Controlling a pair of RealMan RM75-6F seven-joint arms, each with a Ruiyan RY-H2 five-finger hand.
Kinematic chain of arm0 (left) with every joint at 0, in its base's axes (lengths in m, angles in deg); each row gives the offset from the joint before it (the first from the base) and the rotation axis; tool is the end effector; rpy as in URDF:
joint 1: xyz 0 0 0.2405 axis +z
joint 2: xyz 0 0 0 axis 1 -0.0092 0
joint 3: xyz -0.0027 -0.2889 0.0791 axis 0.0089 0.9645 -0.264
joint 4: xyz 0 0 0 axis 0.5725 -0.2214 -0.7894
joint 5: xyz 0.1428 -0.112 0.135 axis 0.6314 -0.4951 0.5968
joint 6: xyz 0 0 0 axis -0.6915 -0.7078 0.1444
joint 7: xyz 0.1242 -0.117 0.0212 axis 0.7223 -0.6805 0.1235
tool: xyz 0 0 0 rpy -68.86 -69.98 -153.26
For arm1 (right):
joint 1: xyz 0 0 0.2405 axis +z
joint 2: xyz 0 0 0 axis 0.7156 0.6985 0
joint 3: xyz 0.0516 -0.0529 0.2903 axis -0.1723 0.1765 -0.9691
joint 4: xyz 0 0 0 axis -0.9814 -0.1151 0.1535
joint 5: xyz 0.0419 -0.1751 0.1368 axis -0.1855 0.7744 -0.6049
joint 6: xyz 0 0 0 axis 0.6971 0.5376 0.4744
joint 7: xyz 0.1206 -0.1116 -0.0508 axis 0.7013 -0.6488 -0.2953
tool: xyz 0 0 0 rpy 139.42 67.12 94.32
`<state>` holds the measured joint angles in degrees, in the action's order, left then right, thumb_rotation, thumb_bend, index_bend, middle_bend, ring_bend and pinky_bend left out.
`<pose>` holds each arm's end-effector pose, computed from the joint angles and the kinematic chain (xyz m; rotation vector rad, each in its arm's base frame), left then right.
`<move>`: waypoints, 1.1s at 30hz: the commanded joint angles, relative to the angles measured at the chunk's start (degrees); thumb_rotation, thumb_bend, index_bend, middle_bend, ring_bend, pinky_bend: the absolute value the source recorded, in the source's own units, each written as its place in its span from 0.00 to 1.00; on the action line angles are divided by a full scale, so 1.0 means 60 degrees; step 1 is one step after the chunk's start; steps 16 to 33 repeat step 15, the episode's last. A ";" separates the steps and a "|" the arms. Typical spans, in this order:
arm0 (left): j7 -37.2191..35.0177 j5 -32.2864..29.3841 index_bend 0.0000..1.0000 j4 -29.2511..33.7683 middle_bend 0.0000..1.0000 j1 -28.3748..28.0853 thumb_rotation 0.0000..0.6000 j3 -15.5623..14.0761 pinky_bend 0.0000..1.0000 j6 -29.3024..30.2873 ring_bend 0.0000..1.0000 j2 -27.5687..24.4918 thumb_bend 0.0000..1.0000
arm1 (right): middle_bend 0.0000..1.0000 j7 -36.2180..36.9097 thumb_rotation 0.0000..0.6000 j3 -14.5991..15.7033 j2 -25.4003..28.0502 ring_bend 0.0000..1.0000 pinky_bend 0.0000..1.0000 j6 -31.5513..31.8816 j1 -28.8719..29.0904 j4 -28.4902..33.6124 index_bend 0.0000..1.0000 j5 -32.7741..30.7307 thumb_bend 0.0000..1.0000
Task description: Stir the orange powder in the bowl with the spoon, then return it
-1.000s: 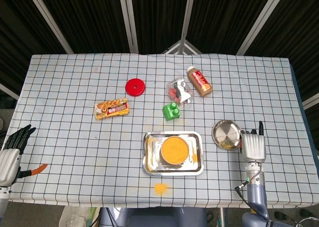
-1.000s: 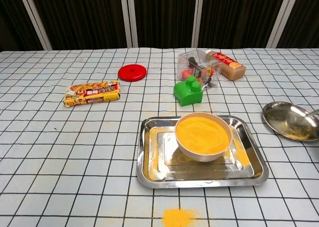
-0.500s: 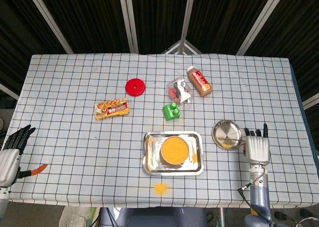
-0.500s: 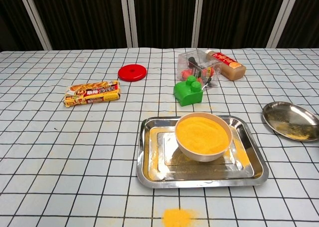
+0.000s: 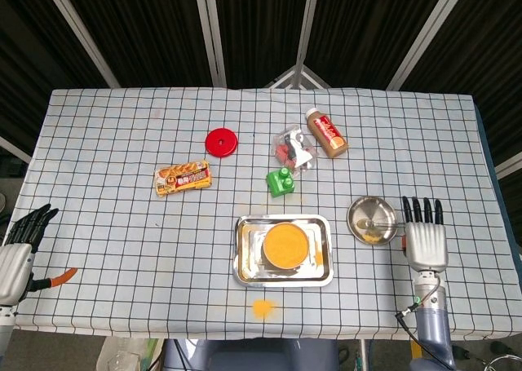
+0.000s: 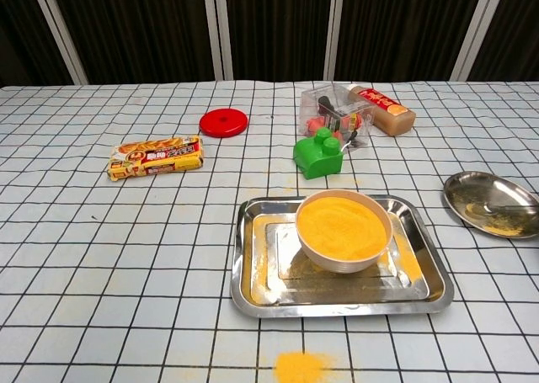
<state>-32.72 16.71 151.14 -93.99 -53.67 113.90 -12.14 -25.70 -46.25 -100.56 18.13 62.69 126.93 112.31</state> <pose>-0.3330 0.2028 0.1523 -1.3410 -1.1024 -1.0274 -0.3319 -0.2954 0.0424 1.3916 -0.7221 0.5181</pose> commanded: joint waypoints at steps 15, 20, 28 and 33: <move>0.1212 0.0701 0.00 -0.0358 0.00 0.0055 1.00 -0.0313 0.00 0.0205 0.00 0.0035 0.00 | 0.00 0.4150 1.00 0.2467 0.3642 0.00 0.00 0.2162 -0.2396 0.2128 0.00 0.3409 0.36; 0.1212 0.0701 0.00 -0.0358 0.00 0.0055 1.00 -0.0313 0.00 0.0205 0.00 0.0035 0.00 | 0.00 0.4150 1.00 0.2467 0.3642 0.00 0.00 0.2162 -0.2396 0.2128 0.00 0.3409 0.36; 0.1212 0.0701 0.00 -0.0358 0.00 0.0055 1.00 -0.0313 0.00 0.0205 0.00 0.0035 0.00 | 0.00 0.4150 1.00 0.2467 0.3642 0.00 0.00 0.2162 -0.2396 0.2128 0.00 0.3409 0.36; 0.1212 0.0701 0.00 -0.0358 0.00 0.0055 1.00 -0.0313 0.00 0.0205 0.00 0.0035 0.00 | 0.00 0.4150 1.00 0.2467 0.3642 0.00 0.00 0.2162 -0.2396 0.2128 0.00 0.3409 0.36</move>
